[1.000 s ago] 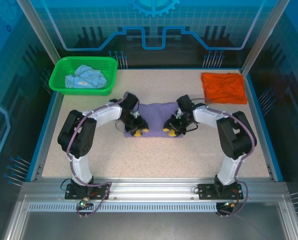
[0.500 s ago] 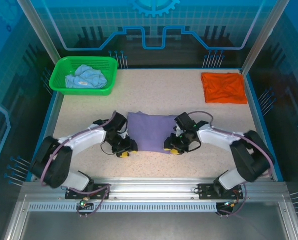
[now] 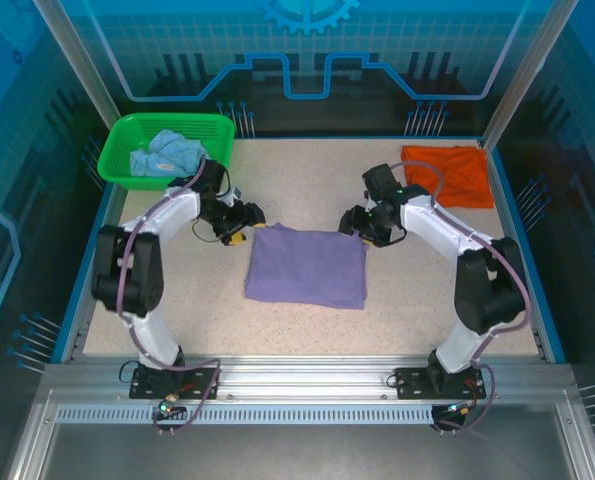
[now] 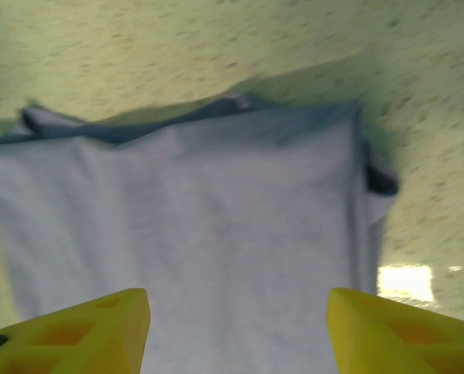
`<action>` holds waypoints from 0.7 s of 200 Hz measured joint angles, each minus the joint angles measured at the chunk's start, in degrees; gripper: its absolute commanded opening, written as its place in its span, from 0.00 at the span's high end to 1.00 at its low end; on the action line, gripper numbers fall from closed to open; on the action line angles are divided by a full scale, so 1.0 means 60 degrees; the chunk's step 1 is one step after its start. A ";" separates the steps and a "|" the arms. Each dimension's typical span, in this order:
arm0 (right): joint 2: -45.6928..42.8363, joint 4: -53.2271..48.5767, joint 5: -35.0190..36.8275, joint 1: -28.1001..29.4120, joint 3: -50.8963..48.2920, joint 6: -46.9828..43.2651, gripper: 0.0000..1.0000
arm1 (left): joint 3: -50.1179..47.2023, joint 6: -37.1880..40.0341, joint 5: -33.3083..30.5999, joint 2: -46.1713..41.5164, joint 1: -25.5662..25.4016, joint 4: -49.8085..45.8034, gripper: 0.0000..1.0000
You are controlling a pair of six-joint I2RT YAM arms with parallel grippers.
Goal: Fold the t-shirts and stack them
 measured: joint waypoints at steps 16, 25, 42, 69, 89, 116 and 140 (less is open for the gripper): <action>0.0361 -0.0149 0.0255 -0.0073 0.0146 -0.0372 0.37 | 0.0164 0.0007 0.0040 0.0703 0.0029 0.0299 0.30; 0.0499 -0.0189 0.0382 -0.0076 0.0178 -0.0546 0.38 | 0.0208 0.0004 0.0087 0.0900 0.0011 0.0426 0.31; 0.0703 -0.0251 0.0495 -0.0091 0.0273 -0.0790 0.41 | 0.0393 0.0036 0.0222 0.1137 -0.0022 0.0590 0.41; 0.1195 -0.0240 0.0455 -0.0266 0.0525 -0.1173 0.48 | 0.0685 0.0142 0.0506 0.1497 -0.0022 0.0984 0.50; 0.1676 -0.0211 0.0237 -0.0532 0.0710 -0.1468 0.52 | 0.0743 0.0157 0.0619 0.1708 -0.0022 0.1144 0.50; 0.2299 -0.0135 0.0036 -0.0732 0.1067 -0.1818 0.68 | 0.1122 0.0299 0.0648 0.2186 -0.0022 0.1126 0.62; 0.2641 -0.0066 -0.0321 -0.0776 0.1326 -0.2073 0.88 | 0.1177 0.0433 0.0750 0.2313 -0.0022 0.1115 0.87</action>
